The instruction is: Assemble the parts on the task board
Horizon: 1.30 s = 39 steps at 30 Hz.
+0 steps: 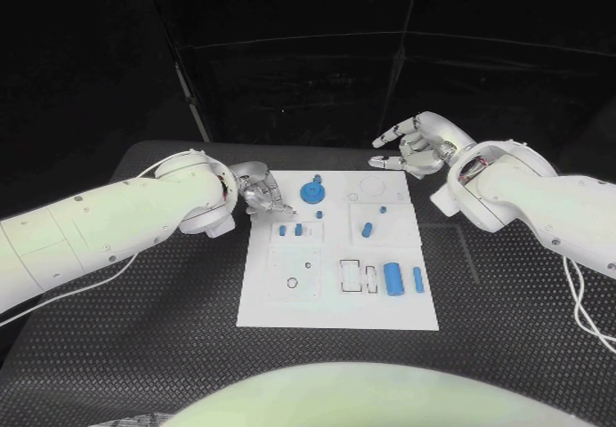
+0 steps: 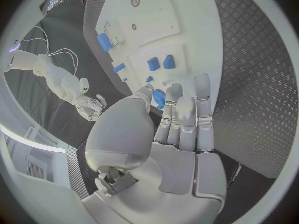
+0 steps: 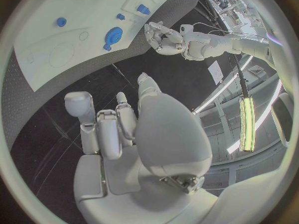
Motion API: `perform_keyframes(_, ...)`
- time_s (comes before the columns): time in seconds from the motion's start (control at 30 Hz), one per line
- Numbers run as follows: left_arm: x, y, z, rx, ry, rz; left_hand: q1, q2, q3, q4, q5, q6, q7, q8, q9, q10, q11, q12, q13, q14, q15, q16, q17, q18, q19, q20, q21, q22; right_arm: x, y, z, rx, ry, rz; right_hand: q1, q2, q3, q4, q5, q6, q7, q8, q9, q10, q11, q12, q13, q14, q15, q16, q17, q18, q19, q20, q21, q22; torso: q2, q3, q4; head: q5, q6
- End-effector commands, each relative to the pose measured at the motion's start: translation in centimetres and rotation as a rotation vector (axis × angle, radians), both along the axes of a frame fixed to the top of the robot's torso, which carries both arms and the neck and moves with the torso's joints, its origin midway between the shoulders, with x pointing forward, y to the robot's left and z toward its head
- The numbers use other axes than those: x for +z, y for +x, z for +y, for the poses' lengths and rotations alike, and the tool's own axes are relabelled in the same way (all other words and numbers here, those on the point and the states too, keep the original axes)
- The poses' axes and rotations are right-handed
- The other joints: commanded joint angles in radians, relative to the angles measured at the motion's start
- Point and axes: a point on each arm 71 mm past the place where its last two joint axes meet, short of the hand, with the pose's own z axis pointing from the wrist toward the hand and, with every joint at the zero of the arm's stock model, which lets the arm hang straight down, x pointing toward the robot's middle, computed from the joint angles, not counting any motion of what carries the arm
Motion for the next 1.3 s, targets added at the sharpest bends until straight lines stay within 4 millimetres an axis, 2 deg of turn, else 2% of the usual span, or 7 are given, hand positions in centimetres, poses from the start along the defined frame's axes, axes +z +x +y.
perform_keyframes(0.03, 1.8, 0.4, -1.8, -0.107, -0.224, -0.200, 0.126, -0.001, 0.067, -0.038, 0.001, 0.034, 0.009, -0.040, -0.040, -0.011, 0.015, -0.103, -0.103, -0.092, 0.011, -0.152, -0.138, 0.013, -0.033, 0.016, -0.087, -0.057, 0.2, 0.0, 0.2, 0.007, 0.006, -0.013, -0.004, 0.007, -0.006, 0.001, 0.003, -0.004, -0.005, 0.004, -0.001, -0.002, -0.001, 0.002, -0.002, 0.059, -0.004, -0.005, 0.055, 0.014, -0.005, 0.001, -0.005, -0.002, 0.001, -0.0006, -0.0024, -0.001, 0.006)
perform_keyframes(0.1, 2.1, 0.4, -2.5, -0.156, -0.244, -0.275, 0.175, -0.041, 0.119, -0.050, -0.001, 0.077, 0.012, -0.098, -0.091, 0.038, 0.025, -0.198, -0.214, -0.081, 0.012, -0.195, -0.186, 0.016, -0.012, 0.021, -0.131, -0.093, 0.2, 0.0, 0.2, 0.008, 0.006, -0.013, -0.004, 0.007, -0.006, 0.001, 0.003, -0.004, -0.005, 0.004, -0.001, -0.002, -0.001, 0.002, -0.002, 0.059, -0.004, -0.006, 0.055, 0.014, -0.005, 0.001, -0.005, -0.002, 0.001, -0.0010, -0.0031, -0.004, 0.009)
perform_keyframes(0.4, 1.2, 0.2, -5.1, -0.355, -0.152, -0.464, 0.190, -0.120, 0.136, -0.075, -0.006, 0.074, 0.008, -0.252, -0.184, 0.034, 0.032, -0.379, -0.388, 0.029, 0.019, -0.187, -0.228, 0.014, 0.080, 0.023, -0.130, -0.107, 0.1, 0.1, 0.4, 0.013, 0.008, -0.013, -0.003, 0.007, -0.006, 0.000, 0.004, -0.004, -0.005, 0.004, -0.001, -0.002, -0.001, 0.002, -0.001, 0.059, -0.004, -0.005, 0.056, 0.014, -0.005, 0.001, -0.005, -0.002, 0.001, 0.0001, -0.0023, -0.012, 0.017)
perform_keyframes(0.57, 0.2, 0.4, -6.1, -0.419, -0.053, -0.464, 0.178, -0.122, 0.102, -0.080, -0.007, 0.111, 0.007, -0.292, -0.209, 0.046, 0.031, -0.414, -0.439, 0.181, 0.013, 0.145, 0.093, 0.011, 0.169, 0.016, -0.069, -0.068, 0.1, 0.1, 0.5, 0.016, 0.008, -0.012, -0.003, 0.007, -0.006, 0.000, 0.004, -0.004, -0.005, 0.004, -0.001, -0.002, -0.001, 0.002, -0.001, 0.059, -0.004, -0.005, 0.056, 0.014, -0.005, 0.001, -0.005, -0.002, 0.001, 0.0001, -0.0015, -0.015, 0.018)
perform_keyframes(0.7, -0.5, 0.8, -6.7, -0.445, 0.030, -0.449, 0.180, -0.116, 0.084, -0.087, -0.006, 0.134, 0.002, -0.319, -0.224, 0.053, 0.026, -0.432, -0.470, 0.235, 0.010, 0.295, 0.246, -0.019, 0.265, 0.011, 0.107, 0.106, 0.1, 0.1, 0.6, 0.018, 0.009, -0.011, -0.003, 0.007, -0.006, 0.000, 0.004, -0.004, -0.005, 0.004, -0.001, -0.002, -0.001, 0.002, -0.001, 0.059, -0.004, -0.005, 0.056, 0.014, -0.005, 0.001, -0.005, -0.002, 0.001, 0.0000, -0.0020, -0.015, 0.020)
perform_keyframes(0.93, -1.4, 1.4, -7.3, -0.461, 0.117, -0.418, 0.182, -0.108, 0.073, -0.090, -0.005, 0.167, -0.008, -0.330, -0.231, 0.066, 0.020, -0.439, -0.492, 0.253, 0.002, 0.346, 0.290, -0.038, 0.317, 0.004, 0.219, 0.222, 0.1, 0.1, 0.7, 0.020, 0.009, -0.010, -0.003, 0.007, -0.006, 0.000, 0.004, -0.004, -0.005, 0.004, -0.001, -0.002, -0.001, 0.002, -0.001, 0.059, -0.004, -0.005, 0.056, 0.014, -0.005, 0.001, -0.005, -0.002, 0.001, 0.0003, -0.0014, -0.017, 0.022)
perform_keyframes(1.3, -2.3, 2.1, -8.1, -0.475, 0.185, -0.380, 0.190, -0.096, 0.078, -0.093, -0.004, 0.195, -0.016, -0.333, -0.233, 0.087, 0.015, -0.441, -0.503, 0.255, -0.002, 0.345, 0.277, -0.046, 0.339, 0.000, 0.268, 0.274, 0.1, 0.1, 0.9, 0.023, 0.011, -0.010, -0.003, 0.008, -0.005, 0.000, 0.005, -0.004, -0.005, 0.004, -0.001, -0.001, -0.001, 0.003, 0.000, 0.059, -0.004, -0.004, 0.058, 0.013, -0.005, 0.001, -0.005, -0.002, 0.001, 0.0007, -0.0014, -0.020, 0.020)
